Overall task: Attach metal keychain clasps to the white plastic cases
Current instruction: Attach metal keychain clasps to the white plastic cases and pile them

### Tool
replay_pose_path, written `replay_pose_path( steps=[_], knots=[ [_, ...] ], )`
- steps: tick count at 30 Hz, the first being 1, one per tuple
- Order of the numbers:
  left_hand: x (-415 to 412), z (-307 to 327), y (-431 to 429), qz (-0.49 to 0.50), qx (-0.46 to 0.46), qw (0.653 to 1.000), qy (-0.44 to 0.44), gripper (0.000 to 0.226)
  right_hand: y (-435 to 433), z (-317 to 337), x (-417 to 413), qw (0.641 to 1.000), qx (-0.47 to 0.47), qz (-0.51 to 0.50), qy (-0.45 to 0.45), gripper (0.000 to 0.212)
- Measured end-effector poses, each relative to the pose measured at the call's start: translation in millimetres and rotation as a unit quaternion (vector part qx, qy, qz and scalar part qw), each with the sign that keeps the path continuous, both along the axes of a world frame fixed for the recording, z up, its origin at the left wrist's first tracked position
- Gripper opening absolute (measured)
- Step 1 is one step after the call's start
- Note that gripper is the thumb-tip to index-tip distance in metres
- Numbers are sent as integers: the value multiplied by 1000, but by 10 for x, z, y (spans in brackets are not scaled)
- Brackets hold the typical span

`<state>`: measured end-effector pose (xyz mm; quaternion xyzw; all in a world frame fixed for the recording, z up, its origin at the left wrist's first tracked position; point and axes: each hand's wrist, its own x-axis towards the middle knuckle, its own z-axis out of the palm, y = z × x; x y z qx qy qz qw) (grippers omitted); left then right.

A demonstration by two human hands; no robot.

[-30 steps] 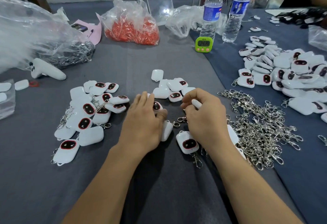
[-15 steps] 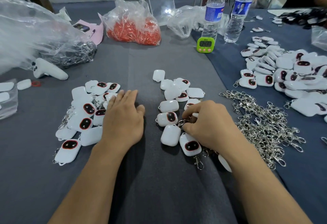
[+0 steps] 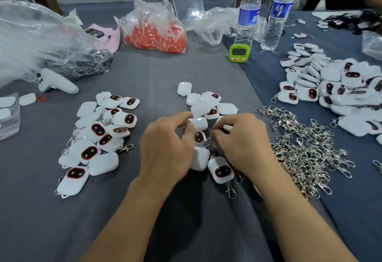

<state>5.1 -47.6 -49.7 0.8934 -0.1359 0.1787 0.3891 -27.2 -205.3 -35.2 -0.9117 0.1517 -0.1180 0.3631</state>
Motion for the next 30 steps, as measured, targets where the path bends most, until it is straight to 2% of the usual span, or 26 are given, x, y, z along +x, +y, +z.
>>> replay_pose_path(
  steps=[4,9,12,15,17,19,23,27,30],
  knots=[
    [-93,1,-117,-112,-97,987,61,32,38,-19,38,986,156,-20,-58,12],
    [-14,7,-68,-111,-177,973,100,26,104,-11,54,955,290,2,-67,7],
    [7,12,-43,-78,-191,974,97,22,118,-11,34,962,261,18,-73,11],
    [-16,14,-47,-41,-126,988,77,19,135,-46,14,987,143,9,-77,20],
    [-29,13,-60,-23,-76,995,67,11,148,-59,8,990,109,5,-86,22],
    [-31,12,-66,-27,-67,994,76,8,151,-67,5,991,92,8,-98,21],
    [-51,43,-53,-42,-80,991,103,24,152,-67,0,987,88,25,-129,25],
    [-61,75,-63,-6,-70,995,65,13,155,-72,11,983,118,26,-139,23],
    [-25,71,-73,7,-124,989,76,13,132,-68,35,977,173,25,-122,21]
  ],
)
